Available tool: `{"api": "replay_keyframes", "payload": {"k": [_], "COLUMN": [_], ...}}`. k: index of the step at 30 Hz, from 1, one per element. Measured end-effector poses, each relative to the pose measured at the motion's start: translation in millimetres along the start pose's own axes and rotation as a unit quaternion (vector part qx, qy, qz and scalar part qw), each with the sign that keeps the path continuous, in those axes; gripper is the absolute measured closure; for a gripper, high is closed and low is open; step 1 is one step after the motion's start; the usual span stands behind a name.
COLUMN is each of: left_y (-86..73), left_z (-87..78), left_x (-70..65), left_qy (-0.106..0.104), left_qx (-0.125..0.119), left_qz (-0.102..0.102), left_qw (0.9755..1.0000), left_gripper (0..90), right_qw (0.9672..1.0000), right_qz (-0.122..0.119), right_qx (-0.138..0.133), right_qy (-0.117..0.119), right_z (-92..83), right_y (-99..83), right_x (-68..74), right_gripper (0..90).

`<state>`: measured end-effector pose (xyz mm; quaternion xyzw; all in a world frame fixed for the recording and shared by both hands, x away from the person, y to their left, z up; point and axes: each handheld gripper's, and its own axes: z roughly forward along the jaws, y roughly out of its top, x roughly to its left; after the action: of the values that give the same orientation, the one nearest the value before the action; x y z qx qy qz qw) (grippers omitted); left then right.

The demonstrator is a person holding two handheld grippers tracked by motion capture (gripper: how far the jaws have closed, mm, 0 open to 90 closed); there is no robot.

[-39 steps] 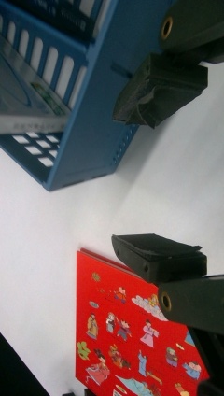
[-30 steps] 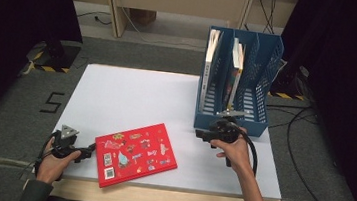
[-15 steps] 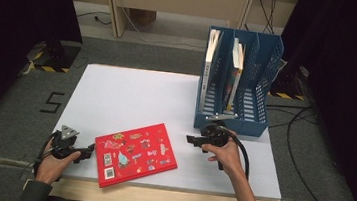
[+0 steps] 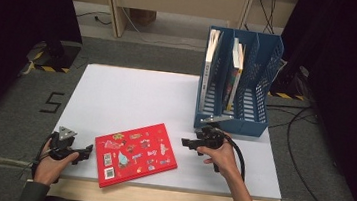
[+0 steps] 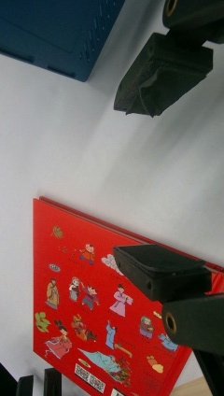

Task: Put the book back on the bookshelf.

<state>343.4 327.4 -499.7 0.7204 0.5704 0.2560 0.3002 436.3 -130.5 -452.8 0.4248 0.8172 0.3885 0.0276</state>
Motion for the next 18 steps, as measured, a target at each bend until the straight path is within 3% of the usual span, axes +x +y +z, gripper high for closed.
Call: {"api": "replay_keyframes", "payload": {"k": [5,9,18], "left_y": [-0.1,0.2,0.9], "left_z": [-2.0,-2.9,-4.8], "left_x": [-3.3,-8.0,-11.5], "left_qy": [-0.009,-0.037,-0.042], "left_qx": [0.008,0.022,0.028], "left_qz": [0.005,0.004,0.01], "left_qw": [0.9999,0.9991,0.9987], "left_gripper": [14.8,14.9,17.7], "right_qw": [1.0,0.9999,0.9995], "right_qz": [0.001,0.002,0.0], "right_qx": [0.002,0.004,0.015], "right_qy": [0.004,0.014,0.027], "right_z": [4.6,9.1,17.9], "right_y": [-1.0,-2.1,-3.7], "right_x": [2.9,5.9,13.0], "right_gripper": [24.3,23.8,23.9]}}
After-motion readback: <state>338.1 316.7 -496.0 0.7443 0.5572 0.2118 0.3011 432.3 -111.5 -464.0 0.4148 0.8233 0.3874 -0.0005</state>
